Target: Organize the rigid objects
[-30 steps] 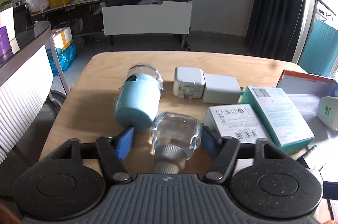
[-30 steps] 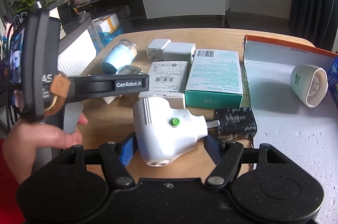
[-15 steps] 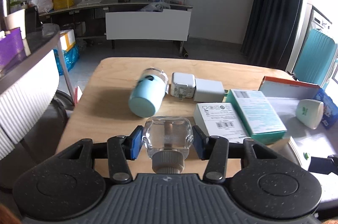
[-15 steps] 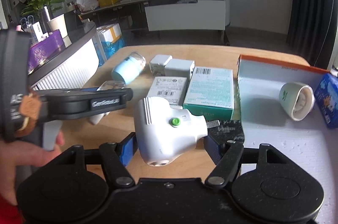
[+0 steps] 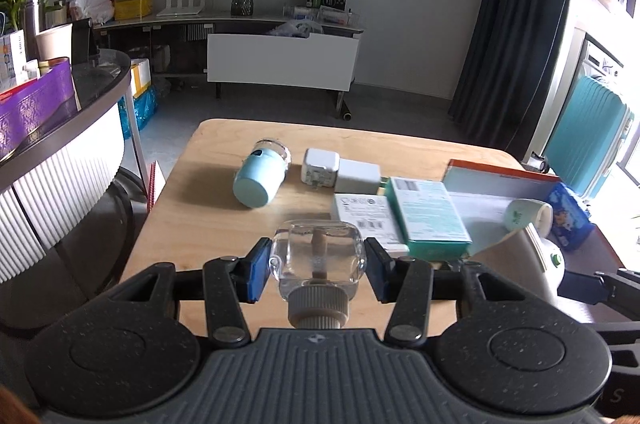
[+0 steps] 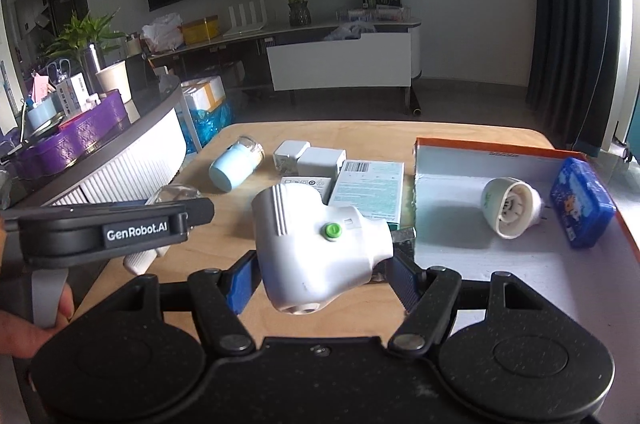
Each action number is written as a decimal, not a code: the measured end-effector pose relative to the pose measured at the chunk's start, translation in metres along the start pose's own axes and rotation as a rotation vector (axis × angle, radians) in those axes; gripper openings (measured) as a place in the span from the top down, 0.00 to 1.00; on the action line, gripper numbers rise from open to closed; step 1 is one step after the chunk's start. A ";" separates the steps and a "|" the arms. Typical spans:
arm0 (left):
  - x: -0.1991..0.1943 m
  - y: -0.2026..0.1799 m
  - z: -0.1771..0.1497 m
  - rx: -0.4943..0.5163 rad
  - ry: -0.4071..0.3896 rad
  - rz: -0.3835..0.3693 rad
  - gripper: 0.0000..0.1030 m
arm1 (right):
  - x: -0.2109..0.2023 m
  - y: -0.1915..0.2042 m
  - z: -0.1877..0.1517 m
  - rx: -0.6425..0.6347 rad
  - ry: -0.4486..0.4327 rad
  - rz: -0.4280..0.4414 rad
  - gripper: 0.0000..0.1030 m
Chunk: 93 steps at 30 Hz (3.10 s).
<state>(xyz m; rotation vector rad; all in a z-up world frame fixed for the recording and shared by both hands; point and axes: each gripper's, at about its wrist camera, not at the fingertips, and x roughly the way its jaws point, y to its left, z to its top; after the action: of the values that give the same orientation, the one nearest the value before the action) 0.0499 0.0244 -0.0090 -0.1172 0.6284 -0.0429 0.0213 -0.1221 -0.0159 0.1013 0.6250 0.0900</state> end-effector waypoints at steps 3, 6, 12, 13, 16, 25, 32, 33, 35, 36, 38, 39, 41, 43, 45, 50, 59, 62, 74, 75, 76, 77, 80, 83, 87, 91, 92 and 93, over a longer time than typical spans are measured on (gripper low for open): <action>-0.004 -0.007 -0.001 -0.003 0.005 -0.018 0.52 | -0.009 -0.004 -0.003 0.006 -0.011 -0.009 0.20; -0.009 -0.014 -0.003 -0.006 0.007 -0.029 0.52 | -0.017 -0.009 -0.004 0.014 -0.022 -0.019 0.20; -0.016 -0.026 -0.004 0.008 -0.004 -0.036 0.52 | -0.033 -0.020 -0.005 0.022 -0.044 -0.040 0.20; -0.017 -0.028 -0.004 0.012 -0.005 -0.040 0.52 | -0.035 -0.022 -0.006 0.021 -0.046 -0.044 0.20; -0.019 -0.032 -0.006 0.024 -0.006 -0.050 0.52 | -0.041 -0.026 -0.007 0.020 -0.054 -0.056 0.20; -0.025 -0.045 -0.009 0.046 -0.008 -0.067 0.52 | -0.054 -0.038 -0.009 0.026 -0.066 -0.094 0.20; -0.026 -0.056 -0.012 0.065 -0.009 -0.090 0.52 | -0.062 -0.050 -0.011 0.043 -0.075 -0.122 0.20; -0.026 -0.058 -0.012 0.068 -0.010 -0.094 0.52 | -0.063 -0.051 -0.011 0.045 -0.076 -0.125 0.20; -0.026 -0.061 -0.011 0.075 -0.010 -0.099 0.52 | -0.065 -0.054 -0.012 0.047 -0.080 -0.133 0.20; -0.026 -0.062 -0.011 0.074 -0.009 -0.103 0.52 | -0.066 -0.056 -0.012 0.050 -0.081 -0.135 0.20; -0.025 -0.064 -0.011 0.075 -0.008 -0.111 0.52 | -0.068 -0.057 -0.012 0.052 -0.084 -0.143 0.20; -0.025 -0.066 -0.011 0.076 -0.008 -0.115 0.52 | -0.068 -0.058 -0.012 0.051 -0.085 -0.148 0.20; -0.024 -0.070 -0.011 0.082 -0.006 -0.121 0.52 | -0.069 -0.061 -0.012 0.055 -0.086 -0.152 0.20; -0.023 -0.074 -0.011 0.089 -0.004 -0.126 0.52 | -0.069 -0.064 -0.012 0.060 -0.085 -0.157 0.20; -0.022 -0.077 -0.011 0.092 -0.002 -0.132 0.52 | -0.070 -0.067 -0.011 0.063 -0.085 -0.163 0.20; -0.018 -0.085 -0.010 0.102 0.008 -0.149 0.52 | -0.070 -0.077 -0.010 0.074 -0.085 -0.181 0.20; -0.012 -0.102 -0.009 0.129 0.016 -0.175 0.52 | -0.069 -0.095 -0.009 0.099 -0.088 -0.212 0.20; -0.010 -0.108 -0.009 0.138 0.019 -0.186 0.52 | -0.070 -0.101 -0.009 0.108 -0.091 -0.221 0.20; 0.001 -0.124 -0.007 0.166 0.033 -0.208 0.52 | -0.067 -0.119 -0.007 0.123 -0.088 -0.247 0.20; 0.002 -0.125 -0.006 0.168 0.034 -0.209 0.52 | -0.067 -0.120 -0.006 0.124 -0.088 -0.249 0.20; 0.003 -0.126 -0.006 0.170 0.034 -0.210 0.52 | -0.066 -0.122 -0.006 0.125 -0.089 -0.250 0.20; 0.004 -0.127 -0.006 0.170 0.036 -0.211 0.52 | -0.067 -0.123 -0.005 0.127 -0.089 -0.251 0.20; 0.007 -0.130 -0.005 0.170 0.039 -0.216 0.52 | -0.065 -0.126 -0.004 0.128 -0.088 -0.259 0.20; 0.009 -0.133 -0.005 0.177 0.043 -0.221 0.52 | -0.064 -0.130 -0.003 0.130 -0.086 -0.265 0.20; 0.012 -0.139 -0.006 0.185 0.047 -0.224 0.52 | -0.062 -0.136 -0.002 0.133 -0.086 -0.273 0.20; 0.015 -0.143 -0.005 0.188 0.053 -0.228 0.52 | -0.061 -0.141 0.001 0.137 -0.086 -0.277 0.20; 0.016 -0.144 -0.005 0.189 0.054 -0.230 0.52 | -0.060 -0.142 0.001 0.136 -0.085 -0.279 0.20; 0.016 -0.145 -0.005 0.189 0.056 -0.231 0.52 | -0.060 -0.143 0.002 0.136 -0.084 -0.280 0.20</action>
<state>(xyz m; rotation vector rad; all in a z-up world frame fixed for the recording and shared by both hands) 0.0598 -0.1208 -0.0046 -0.0051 0.6610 -0.3287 -0.0182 -0.2711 0.0025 0.1469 0.5559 -0.2266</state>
